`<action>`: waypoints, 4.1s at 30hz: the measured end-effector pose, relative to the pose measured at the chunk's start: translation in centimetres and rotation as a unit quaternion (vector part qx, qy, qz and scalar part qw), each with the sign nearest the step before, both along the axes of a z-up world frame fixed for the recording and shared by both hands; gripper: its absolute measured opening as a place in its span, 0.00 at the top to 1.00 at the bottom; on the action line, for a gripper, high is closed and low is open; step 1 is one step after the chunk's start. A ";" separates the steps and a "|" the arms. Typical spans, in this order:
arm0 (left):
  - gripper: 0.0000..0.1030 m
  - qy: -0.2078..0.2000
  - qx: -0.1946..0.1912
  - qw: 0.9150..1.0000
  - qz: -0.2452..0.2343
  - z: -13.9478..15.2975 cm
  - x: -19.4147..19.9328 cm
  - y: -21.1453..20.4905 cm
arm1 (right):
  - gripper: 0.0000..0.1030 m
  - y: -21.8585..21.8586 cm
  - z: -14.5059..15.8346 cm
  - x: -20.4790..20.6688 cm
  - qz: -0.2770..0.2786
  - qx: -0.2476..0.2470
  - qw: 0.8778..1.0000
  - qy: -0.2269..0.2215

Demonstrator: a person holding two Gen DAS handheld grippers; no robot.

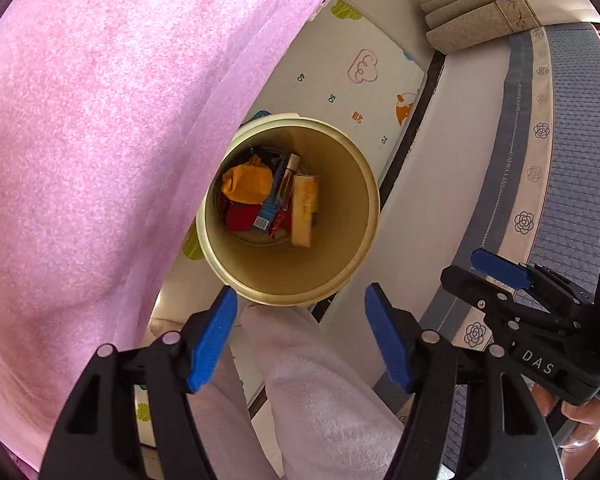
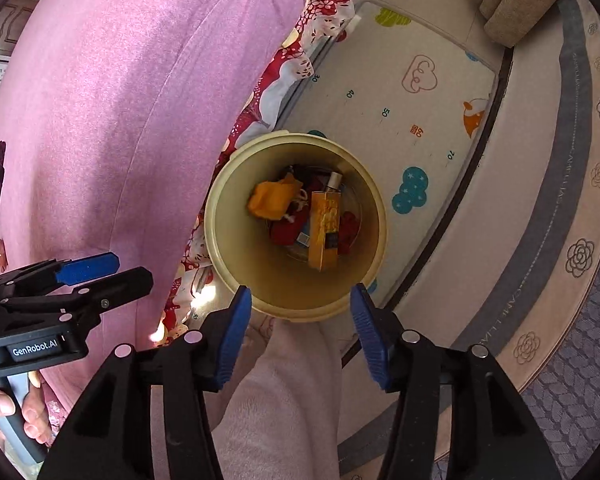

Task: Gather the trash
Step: 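Carry pouch and gold box to the yellow bucket and release both, then return both tools to the bed toward the brown sock and maroon cord, then grasp the orange-brown sock with left tool while right tool grasps the maroon cord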

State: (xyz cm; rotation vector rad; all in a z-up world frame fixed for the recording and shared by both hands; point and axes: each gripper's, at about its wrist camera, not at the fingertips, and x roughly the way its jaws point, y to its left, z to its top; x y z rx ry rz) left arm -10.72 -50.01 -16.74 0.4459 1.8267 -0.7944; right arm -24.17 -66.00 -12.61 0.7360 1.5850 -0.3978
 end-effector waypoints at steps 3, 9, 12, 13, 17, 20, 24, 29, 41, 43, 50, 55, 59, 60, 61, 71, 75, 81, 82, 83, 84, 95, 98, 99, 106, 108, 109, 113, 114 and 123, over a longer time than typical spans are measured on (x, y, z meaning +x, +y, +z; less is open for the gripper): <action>0.36 -0.004 -0.001 1.000 0.003 0.2 0.2 0.3 | 0.53 0.2 0.4 0.2 -0.002 -0.002 1.000 0.000; 0.36 -0.012 -0.015 1.000 0.013 1.0 0.4 0.5 | 0.54 0.9 1.8 1.6 0.005 -0.009 1.000 -0.007; 0.36 -0.019 -0.026 0.999 0.024 1.9 1.0 1.2 | 0.55 1.6 2.8 2.6 0.017 -0.015 1.000 -0.011; 0.36 -0.020 -0.030 0.999 0.028 2.3 1.2 1.6 | 0.55 2.0 3.2 3.0 0.021 -0.016 1.000 -0.014; 0.36 -0.035 -0.043 0.997 0.048 4.2 2.5 4.0 | 0.55 4.0 4.9 5.0 0.042 -0.023 0.999 -0.025; 0.36 -0.047 -0.049 0.995 0.074 5.7 3.6 6.6 | 0.55 6.4 6.1 7.2 0.066 -0.027 0.997 -0.035; 0.36 -0.064 -0.052 0.990 0.119 7.6 5.5 11.8 | 0.55 11.0 7.8 11.1 0.110 -0.029 0.992 -0.054; 0.36 -0.090 -0.048 0.978 0.181 9.8 8.3 19.7 | 0.55 18.3 9.6 17.0 0.178 -0.023 0.980 -0.084; 0.36 -0.151 -0.026 0.927 0.342 12.2 14.9 40.3 | 0.55 35.5 11.5 26.0 0.306 -0.002 0.942 -0.136; 0.36 -0.161 -0.019 0.918 0.361 12.5 15.9 42.7 | 0.55 37.6 11.6 27.4 0.323 -0.002 0.936 -0.141; 0.29 -0.189 -0.013 0.889 0.416 13.5 20.3 49.5 | 0.55 42.3 11.9 33.3 0.366 -0.004 0.917 -0.158; 0.27 -0.197 0.002 0.871 0.450 13.4 23.6 52.5 | 0.49 44.4 11.0 38.3 0.392 -0.002 0.906 -0.162; 0.27 -0.198 0.017 0.862 0.466 12.7 26.7 54.4 | 0.47 45.5 10.0 41.7 0.402 0.006 0.901 -0.164; 0.27 -0.199 0.021 0.860 0.470 12.4 27.4 54.8 | 0.45 45.7 9.7 42.4 0.405 0.008 0.899 -0.163; 0.27 -0.198 0.025 0.857 0.474 12.0 28.2 55.3 | 0.45 45.9 9.3 43.1 0.410 0.008 0.898 -0.160; 0.27 -0.193 0.063 0.845 0.495 7.0 36.1 58.4 | 0.45 46.7 5.0 48.5 0.414 0.021 0.900 -0.137; 0.27 -0.191 0.076 0.845 0.495 4.9 38.6 59.2 | 0.45 46.6 3.8 49.9 0.413 0.020 0.901 -0.135; 0.41 -0.198 0.112 0.843 0.487 2.8 40.3 59.7 | 0.45 45.7 2.9 51.4 0.399 0.017 0.907 -0.133; 0.45 -0.201 0.122 0.843 0.484 2.7 40.4 59.8 | 0.45 45.5 2.8 51.5 0.396 0.017 0.908 -0.134; 0.49 -0.201 0.125 0.843 0.483 2.8 40.5 59.9 | 0.45 45.2 2.8 51.7 0.393 0.016 0.909 -0.135; 0.57 -0.203 0.125 0.841 0.485 2.9 40.4 60.1 | 0.45 45.0 2.8 51.9 0.391 0.013 0.910 -0.136; 0.74 -0.222 -0.014 0.834 0.506 7.4 42.5 56.9 | 0.45 41.5 2.8 56.4 0.322 0.022 0.933 -0.157; 0.74 -0.219 -0.039 0.845 0.486 7.6 43.9 53.8 | 0.45 40.9 2.8 58.1 0.293 0.029 0.941 -0.170; 0.74 -0.218 -0.045 0.849 0.480 7.5 44.3 52.8 | 0.45 40.7 2.8 58.7 0.282 0.032 0.943 -0.174; 0.74 -0.202 -0.070 0.863 0.458 6.6 45.0 48.3 | 0.46 39.5 0.9 61.2 0.210 0.049 0.963 -0.159; 0.74 -0.197 -0.071 0.866 0.454 6.2 45.6 47.9 | 0.57 39.3 0.1 61.5 0.200 0.052 0.967 -0.148; 0.74 -0.194 -0.071 0.868 0.452 6.1 45.6 47.6 | 0.64 39.1 -0.2 61.6 0.196 0.048 0.969 -0.145; 0.74 -0.188 -0.072 0.870 0.450 5.7 45.6 46.6 | 0.83 38.6 0.1 61.4 0.208 0.048 0.963 -0.167; 0.74 -0.187 -0.073 0.870 0.450 5.6 45.9 46.0 | 0.84 38.7 0.4 61.2 0.219 0.041 0.960 -0.172; 0.74 -0.178 -0.080 0.873 0.447 7.1 43.1 45.2 | 0.88 37.6 2.2 54.7 0.263 0.022 0.947 -0.182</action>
